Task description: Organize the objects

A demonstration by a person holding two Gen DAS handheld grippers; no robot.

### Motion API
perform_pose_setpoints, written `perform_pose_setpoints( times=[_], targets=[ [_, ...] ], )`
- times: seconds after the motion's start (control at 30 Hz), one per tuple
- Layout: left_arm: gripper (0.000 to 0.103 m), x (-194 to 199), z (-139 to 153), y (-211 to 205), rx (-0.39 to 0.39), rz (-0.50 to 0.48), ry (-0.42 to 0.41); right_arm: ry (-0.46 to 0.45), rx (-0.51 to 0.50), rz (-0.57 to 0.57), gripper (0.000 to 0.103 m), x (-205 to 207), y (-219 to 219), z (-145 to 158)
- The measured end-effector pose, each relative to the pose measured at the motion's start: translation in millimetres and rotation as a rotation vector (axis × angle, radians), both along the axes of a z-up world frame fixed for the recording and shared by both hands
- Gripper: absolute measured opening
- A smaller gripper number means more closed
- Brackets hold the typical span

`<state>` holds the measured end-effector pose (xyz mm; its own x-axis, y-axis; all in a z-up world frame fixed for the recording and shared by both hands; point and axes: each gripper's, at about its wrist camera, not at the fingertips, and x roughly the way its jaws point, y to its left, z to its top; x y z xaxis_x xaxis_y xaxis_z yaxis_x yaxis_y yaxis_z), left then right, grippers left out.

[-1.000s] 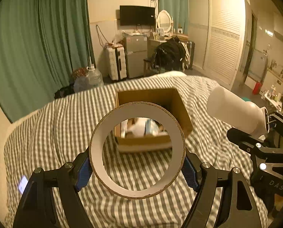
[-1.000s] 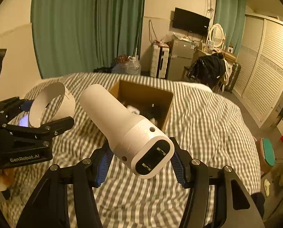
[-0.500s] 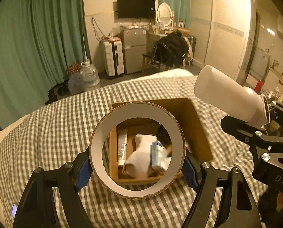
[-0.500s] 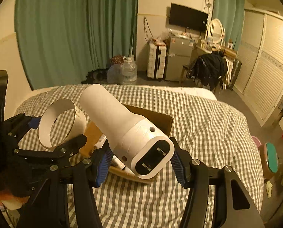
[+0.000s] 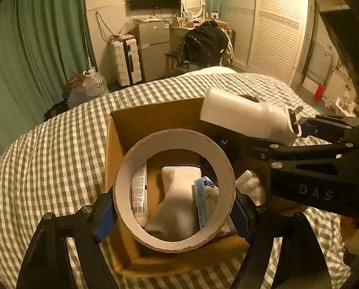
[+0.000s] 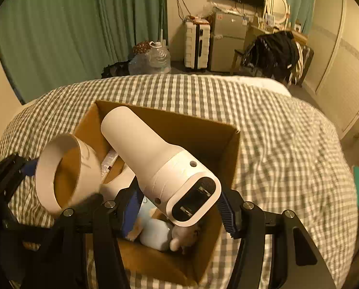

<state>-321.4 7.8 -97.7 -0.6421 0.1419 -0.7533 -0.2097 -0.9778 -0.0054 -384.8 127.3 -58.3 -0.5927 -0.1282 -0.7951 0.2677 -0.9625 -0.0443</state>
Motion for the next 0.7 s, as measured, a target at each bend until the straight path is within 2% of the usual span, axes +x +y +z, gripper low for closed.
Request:
perform_pose_setpoints(
  times=[0.17,0.3,0.37,0.47,0.57,0.7],
  targets=[
    [0.081,0,-12,9,0.016,-0.025,-0.020,-0.012,-0.011,-0.003,0.057,-12,2,-12],
    [0.086,6,-7,15,0.002,-0.048,-0.012,-0.020,-0.088,-0.011,0.060,-13,9,-11],
    [0.092,11,0,16,-0.015,-0.050,0.011,0.013,-0.103,-0.001,0.073,-8,9,-5],
    [0.096,21,17,14,-0.023,-0.035,0.043,0.078,-0.056,-0.001,0.078,3,7,13],
    [0.096,31,40,12,-0.008,-0.018,0.069,0.099,-0.067,0.002,0.078,13,9,33],
    [0.097,49,78,13,-0.012,-0.006,0.129,0.159,-0.075,-0.015,0.079,39,18,73]
  ],
)
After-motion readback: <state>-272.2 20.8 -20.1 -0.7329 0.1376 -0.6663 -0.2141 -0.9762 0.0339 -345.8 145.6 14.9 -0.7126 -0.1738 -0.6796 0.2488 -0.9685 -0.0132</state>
